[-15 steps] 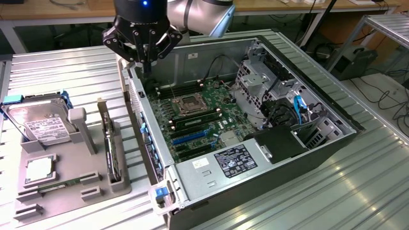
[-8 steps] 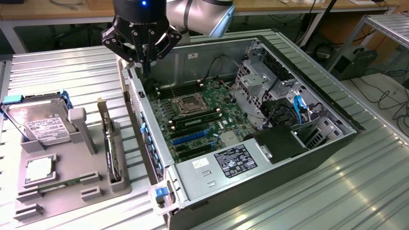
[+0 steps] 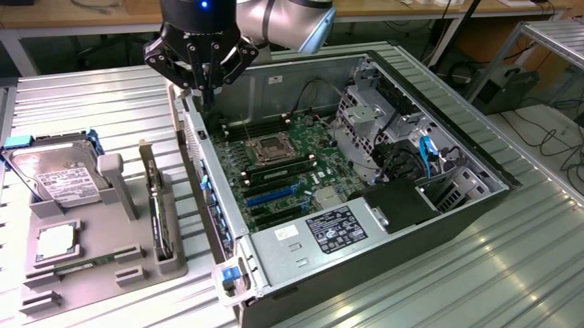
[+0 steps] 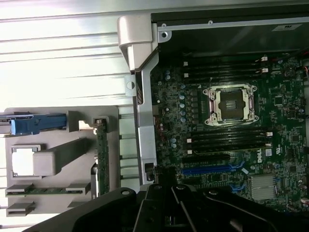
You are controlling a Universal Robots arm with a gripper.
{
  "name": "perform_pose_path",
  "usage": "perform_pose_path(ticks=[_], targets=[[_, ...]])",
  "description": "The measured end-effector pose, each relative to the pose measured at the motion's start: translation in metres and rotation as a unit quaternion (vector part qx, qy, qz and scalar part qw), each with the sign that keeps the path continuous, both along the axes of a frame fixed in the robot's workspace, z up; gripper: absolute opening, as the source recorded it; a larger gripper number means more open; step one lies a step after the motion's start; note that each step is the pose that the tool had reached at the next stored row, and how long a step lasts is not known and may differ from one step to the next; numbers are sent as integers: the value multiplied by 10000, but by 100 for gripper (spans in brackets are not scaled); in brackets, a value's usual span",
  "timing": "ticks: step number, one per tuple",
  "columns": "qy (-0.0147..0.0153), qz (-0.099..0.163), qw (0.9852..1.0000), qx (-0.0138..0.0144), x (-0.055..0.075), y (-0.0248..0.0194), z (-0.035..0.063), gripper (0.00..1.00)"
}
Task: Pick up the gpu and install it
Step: 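Reach for the gpu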
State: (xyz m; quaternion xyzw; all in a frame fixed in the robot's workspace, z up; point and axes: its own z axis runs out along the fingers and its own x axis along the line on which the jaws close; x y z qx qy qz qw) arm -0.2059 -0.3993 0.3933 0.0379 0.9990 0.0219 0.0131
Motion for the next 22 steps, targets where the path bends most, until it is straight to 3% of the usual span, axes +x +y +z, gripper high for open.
perform_pose_path(ticks=[22], targets=[[0,0,10000,0,-55,0,0,11]])
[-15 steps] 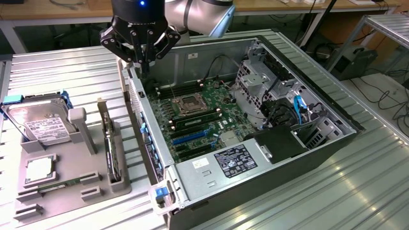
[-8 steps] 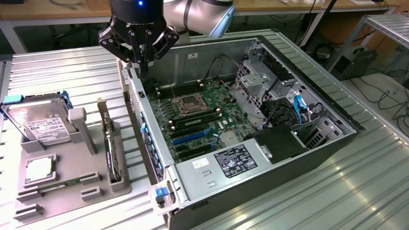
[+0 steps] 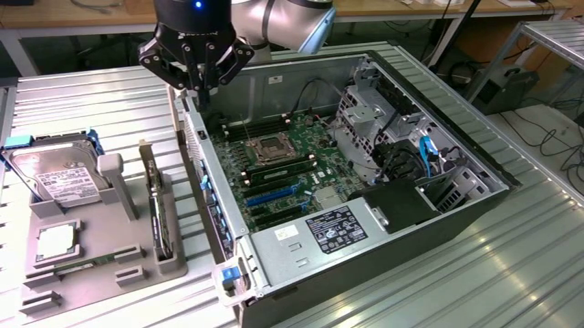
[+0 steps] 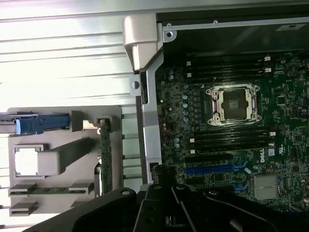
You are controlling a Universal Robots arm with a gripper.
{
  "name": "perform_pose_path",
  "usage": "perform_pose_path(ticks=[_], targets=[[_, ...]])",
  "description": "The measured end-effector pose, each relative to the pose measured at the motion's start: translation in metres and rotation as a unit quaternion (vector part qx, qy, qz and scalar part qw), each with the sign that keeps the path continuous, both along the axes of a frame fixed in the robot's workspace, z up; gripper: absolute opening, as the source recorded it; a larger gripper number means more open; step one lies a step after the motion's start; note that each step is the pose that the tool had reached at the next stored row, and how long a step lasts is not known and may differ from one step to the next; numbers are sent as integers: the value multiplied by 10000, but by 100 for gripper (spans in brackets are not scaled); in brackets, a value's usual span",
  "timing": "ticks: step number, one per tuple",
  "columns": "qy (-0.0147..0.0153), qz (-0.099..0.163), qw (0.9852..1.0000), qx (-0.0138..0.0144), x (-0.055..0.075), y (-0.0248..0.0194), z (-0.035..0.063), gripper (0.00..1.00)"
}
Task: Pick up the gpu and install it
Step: 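Reach for the gpu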
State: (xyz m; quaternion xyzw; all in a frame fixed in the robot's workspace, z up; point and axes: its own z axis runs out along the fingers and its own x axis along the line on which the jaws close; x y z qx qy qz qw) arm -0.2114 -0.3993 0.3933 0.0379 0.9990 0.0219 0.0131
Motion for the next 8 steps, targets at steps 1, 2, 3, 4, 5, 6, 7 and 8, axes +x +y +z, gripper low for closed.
perform_pose_path(ticks=[1,2,3,4,5,6,7,8], targets=[[0,0,10000,0,-2,0,0,11],[0,0,10000,0,-4,0,0,11],[0,0,10000,0,-7,0,0,11],[0,0,10000,0,-9,0,0,11],[0,0,10000,0,-11,0,0,11],[0,0,10000,0,-13,0,0,11],[0,0,10000,0,-15,0,0,11],[0,0,10000,0,-16,0,0,11]])
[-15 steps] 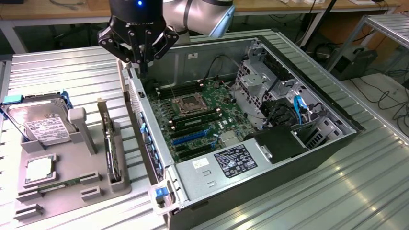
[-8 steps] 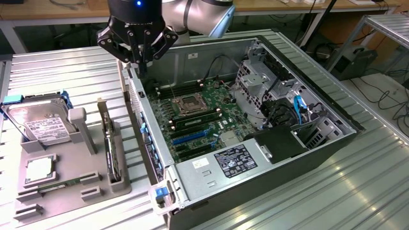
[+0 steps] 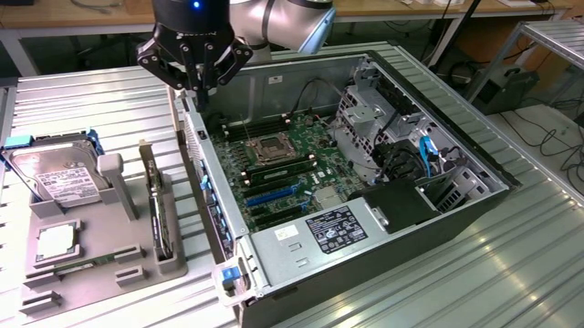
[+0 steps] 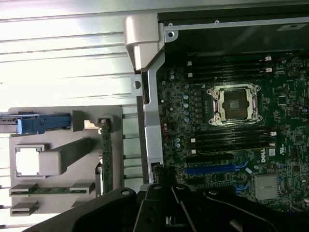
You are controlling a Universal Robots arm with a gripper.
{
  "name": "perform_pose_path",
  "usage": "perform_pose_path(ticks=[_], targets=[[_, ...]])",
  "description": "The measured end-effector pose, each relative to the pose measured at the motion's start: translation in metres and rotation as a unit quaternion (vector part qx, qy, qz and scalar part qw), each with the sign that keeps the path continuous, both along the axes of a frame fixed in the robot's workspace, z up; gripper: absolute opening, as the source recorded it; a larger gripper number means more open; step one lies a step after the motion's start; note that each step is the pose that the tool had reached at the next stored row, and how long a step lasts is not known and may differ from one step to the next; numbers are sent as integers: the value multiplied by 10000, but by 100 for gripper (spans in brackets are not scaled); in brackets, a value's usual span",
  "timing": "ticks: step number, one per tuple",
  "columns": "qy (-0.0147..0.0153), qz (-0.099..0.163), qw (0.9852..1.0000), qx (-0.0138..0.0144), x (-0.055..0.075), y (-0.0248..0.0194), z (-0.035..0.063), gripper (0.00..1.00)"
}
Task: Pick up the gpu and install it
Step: 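Reach for the gpu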
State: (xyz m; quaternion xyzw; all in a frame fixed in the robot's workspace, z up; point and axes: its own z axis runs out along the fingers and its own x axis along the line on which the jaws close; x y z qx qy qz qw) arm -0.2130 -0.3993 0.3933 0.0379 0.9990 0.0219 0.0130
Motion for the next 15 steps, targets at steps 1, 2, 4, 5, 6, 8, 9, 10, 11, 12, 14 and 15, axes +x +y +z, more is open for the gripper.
perform_pose_path(ticks=[1,2,4,5,6,8,9,10,11,12,14,15], targets=[[0,0,10000,0,-2,0,0,11],[0,0,10000,0,-4,0,0,11],[0,0,10000,0,-8,0,0,11],[0,0,10000,0,-11,0,0,11],[0,0,10000,0,-15,0,0,11],[0,0,10000,0,-24,0,0,11],[0,0,10000,0,-28,0,0,11],[0,0,10000,0,-35,0,0,11],[-1,0,10000,0,-40,0,-1,11],[0,0,10000,0,-45,0,0,11],[0,0,10000,0,-55,0,0,11],[0,0,10000,0,-62,0,0,11]])
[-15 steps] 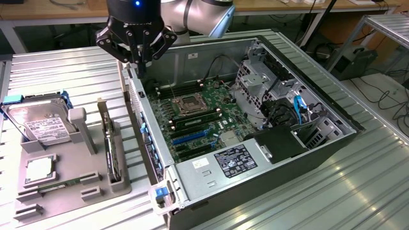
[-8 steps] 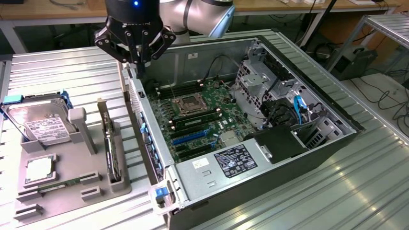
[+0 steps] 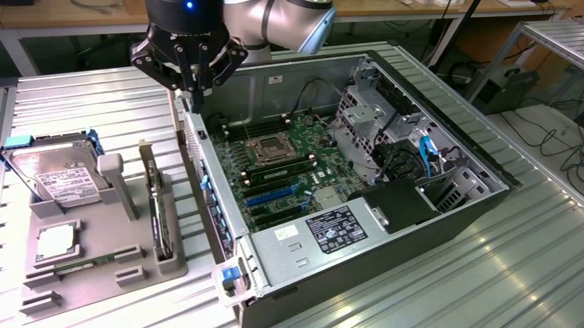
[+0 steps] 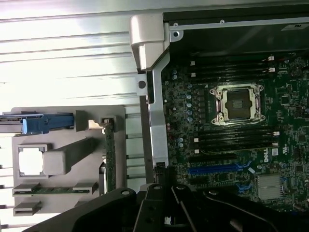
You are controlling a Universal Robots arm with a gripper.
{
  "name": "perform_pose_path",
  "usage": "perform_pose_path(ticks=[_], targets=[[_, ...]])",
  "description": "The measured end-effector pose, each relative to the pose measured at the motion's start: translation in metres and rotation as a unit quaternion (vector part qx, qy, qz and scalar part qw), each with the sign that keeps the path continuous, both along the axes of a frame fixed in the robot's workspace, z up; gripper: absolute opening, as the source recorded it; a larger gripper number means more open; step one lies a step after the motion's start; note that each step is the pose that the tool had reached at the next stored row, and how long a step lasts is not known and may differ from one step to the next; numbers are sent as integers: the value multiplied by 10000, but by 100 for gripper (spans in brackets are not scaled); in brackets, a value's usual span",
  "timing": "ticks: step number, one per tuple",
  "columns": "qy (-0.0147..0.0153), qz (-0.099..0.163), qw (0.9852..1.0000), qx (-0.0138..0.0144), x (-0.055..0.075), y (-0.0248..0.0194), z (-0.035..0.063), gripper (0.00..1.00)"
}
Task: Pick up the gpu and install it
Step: 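Reach for the gpu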
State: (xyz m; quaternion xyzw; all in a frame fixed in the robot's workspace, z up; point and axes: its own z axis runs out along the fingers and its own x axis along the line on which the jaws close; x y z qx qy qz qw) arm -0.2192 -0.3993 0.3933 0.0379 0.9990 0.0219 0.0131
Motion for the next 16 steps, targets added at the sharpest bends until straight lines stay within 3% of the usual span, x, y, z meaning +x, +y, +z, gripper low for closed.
perform_pose_path(ticks=[16], targets=[[0,0,10000,0,-100,0,0,11]])
